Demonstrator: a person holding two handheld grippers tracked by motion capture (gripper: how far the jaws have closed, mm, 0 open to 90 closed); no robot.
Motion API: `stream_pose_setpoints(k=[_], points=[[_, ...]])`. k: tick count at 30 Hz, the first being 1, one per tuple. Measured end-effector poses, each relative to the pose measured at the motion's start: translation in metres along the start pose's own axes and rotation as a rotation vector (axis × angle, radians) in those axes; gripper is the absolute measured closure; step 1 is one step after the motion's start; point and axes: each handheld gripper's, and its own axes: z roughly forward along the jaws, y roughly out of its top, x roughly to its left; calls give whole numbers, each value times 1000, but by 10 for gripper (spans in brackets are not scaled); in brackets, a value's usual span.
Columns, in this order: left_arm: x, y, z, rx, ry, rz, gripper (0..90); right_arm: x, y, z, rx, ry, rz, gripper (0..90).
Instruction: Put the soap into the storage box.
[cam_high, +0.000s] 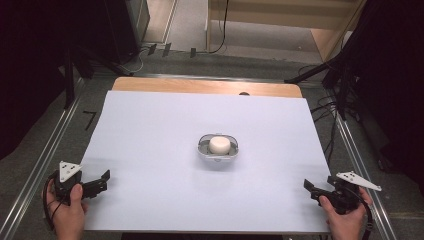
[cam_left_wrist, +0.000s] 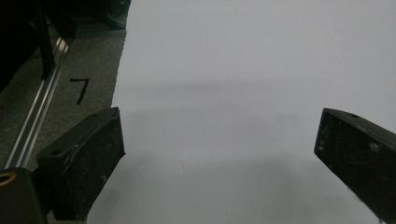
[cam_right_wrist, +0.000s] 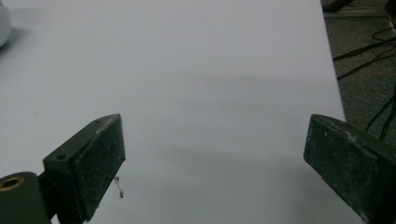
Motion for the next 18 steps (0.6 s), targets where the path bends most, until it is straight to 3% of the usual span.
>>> stream_pose_setpoints(k=[18], points=[[0,0,0,-8,1,-3,21,-20,-9,-17,-26,-43,34,59]])
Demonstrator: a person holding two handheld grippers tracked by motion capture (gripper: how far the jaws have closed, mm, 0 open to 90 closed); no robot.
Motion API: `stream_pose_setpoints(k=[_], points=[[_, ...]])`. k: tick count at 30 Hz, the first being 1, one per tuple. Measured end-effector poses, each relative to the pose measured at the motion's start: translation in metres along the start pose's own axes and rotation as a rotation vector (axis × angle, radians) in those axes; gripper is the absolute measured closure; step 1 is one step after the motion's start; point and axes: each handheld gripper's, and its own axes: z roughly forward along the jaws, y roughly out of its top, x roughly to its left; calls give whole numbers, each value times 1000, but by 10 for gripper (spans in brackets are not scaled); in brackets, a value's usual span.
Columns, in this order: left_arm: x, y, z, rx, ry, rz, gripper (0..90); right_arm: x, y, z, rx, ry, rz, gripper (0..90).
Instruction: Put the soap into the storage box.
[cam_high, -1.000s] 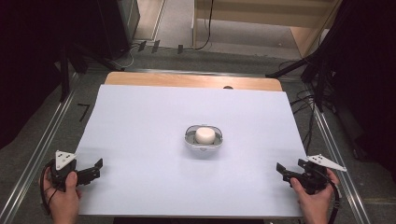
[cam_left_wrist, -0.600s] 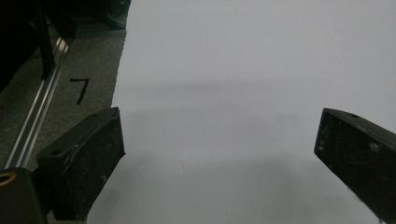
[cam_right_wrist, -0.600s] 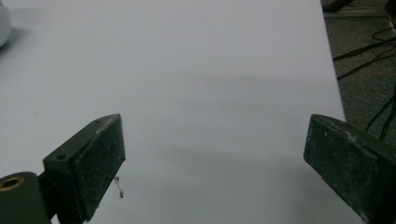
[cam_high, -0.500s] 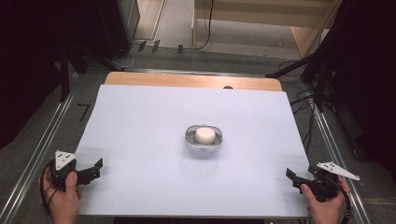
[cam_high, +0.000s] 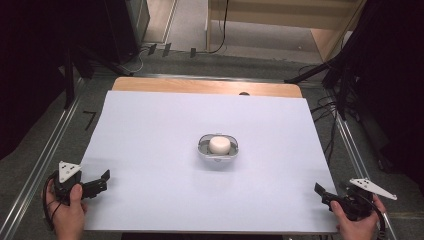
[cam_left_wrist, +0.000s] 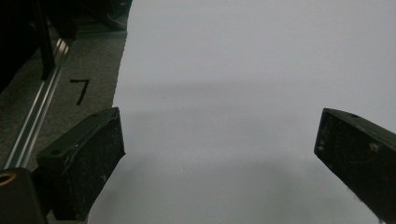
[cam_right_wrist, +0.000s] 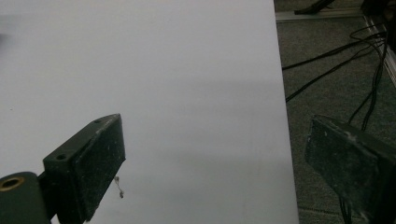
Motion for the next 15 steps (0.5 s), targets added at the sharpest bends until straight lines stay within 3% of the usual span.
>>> stream_pose_setpoints(k=[6,9,15], points=[[0,0,-1,-5,1,-5,21,-4,0,-1,-7,-14,2,59],[1,0,-1,-4,6,-9,21,-6,-2,-2,-25,6,37,59],[1,0,0,-2,7,-7,21,-6,-5,2,-30,14,46,59]])
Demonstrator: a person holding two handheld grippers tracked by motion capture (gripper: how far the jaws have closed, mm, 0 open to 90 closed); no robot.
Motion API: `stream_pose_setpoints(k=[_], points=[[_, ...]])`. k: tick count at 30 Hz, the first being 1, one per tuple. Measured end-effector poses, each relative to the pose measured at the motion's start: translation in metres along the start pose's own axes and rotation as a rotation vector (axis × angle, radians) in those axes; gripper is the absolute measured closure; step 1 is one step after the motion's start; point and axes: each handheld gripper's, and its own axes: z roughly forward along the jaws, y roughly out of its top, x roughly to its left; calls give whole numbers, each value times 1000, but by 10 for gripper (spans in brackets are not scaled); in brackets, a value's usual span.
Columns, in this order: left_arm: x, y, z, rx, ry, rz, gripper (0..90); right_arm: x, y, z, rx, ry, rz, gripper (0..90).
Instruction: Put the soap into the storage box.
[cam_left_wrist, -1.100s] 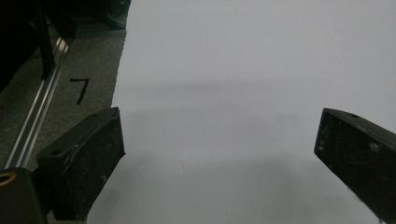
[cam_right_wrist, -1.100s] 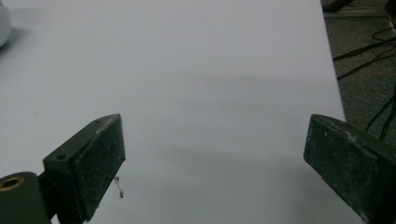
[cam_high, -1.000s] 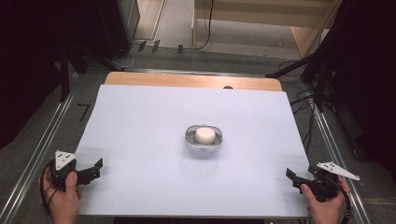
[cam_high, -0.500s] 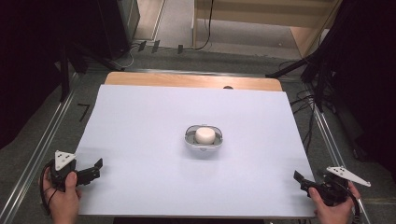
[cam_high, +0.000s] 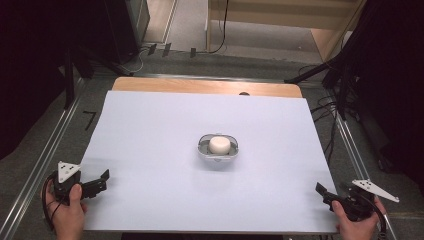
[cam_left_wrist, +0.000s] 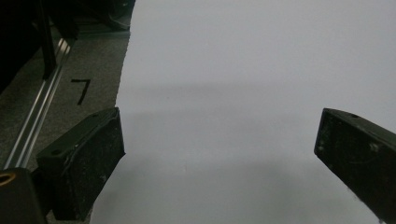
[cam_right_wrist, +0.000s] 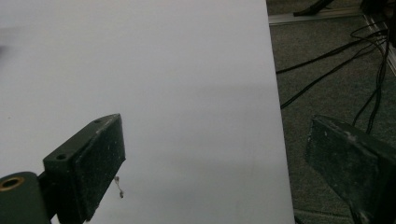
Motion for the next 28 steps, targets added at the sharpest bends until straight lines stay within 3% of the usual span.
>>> stream_pose_setpoints(k=[9,22,28], points=[[-1,0,0,1,-3,7,21,6,-4,2,-17,-31,-40,61],[-2,0,1,8,-2,13,21,4,-4,3,-13,-22,-28,62],[-2,0,1,9,-2,14,21,6,-4,1,-29,-43,-40,70]])
